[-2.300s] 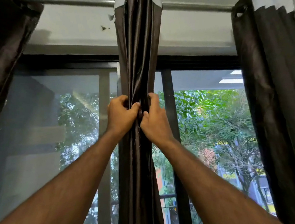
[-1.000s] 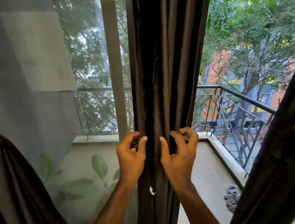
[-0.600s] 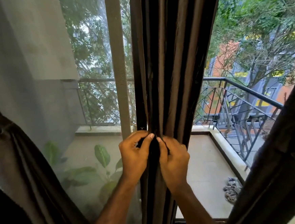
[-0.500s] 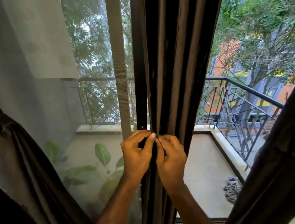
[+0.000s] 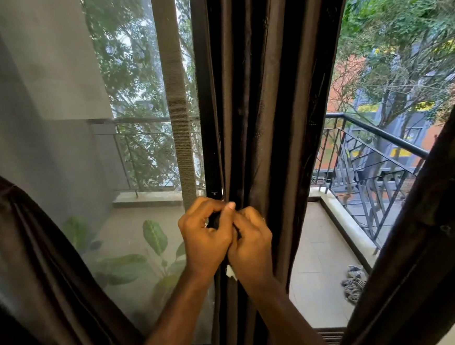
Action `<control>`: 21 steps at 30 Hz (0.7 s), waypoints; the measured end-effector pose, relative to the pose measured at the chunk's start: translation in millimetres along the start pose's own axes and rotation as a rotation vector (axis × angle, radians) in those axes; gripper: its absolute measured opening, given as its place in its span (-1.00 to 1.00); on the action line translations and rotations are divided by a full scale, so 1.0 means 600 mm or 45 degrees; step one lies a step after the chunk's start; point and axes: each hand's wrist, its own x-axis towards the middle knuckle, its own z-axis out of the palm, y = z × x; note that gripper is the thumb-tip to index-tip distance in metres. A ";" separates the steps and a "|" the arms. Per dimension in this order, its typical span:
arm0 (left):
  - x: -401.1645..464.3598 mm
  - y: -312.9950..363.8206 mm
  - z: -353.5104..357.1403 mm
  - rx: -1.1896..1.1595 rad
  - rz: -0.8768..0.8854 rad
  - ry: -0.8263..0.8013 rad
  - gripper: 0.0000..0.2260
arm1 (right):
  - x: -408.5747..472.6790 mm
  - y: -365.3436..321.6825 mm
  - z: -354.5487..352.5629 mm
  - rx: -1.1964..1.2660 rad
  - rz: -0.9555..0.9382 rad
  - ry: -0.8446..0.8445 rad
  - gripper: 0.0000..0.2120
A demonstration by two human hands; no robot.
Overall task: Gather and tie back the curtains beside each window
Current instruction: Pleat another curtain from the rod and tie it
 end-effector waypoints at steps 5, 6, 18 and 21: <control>-0.003 -0.009 -0.005 0.045 0.029 -0.011 -0.89 | -0.022 -0.009 -0.056 -0.053 -0.018 0.165 -0.89; -0.006 -0.012 -0.006 0.046 0.027 -0.013 -0.91 | -0.023 -0.011 -0.065 -0.053 0.078 0.236 -0.85; 0.005 -0.040 -0.036 0.158 0.047 0.013 -0.91 | -0.031 0.025 -0.043 -0.139 0.265 0.259 -0.96; 0.004 -0.029 -0.031 0.136 0.063 -0.040 -0.91 | -0.044 0.006 -0.021 -0.173 0.028 0.106 -0.93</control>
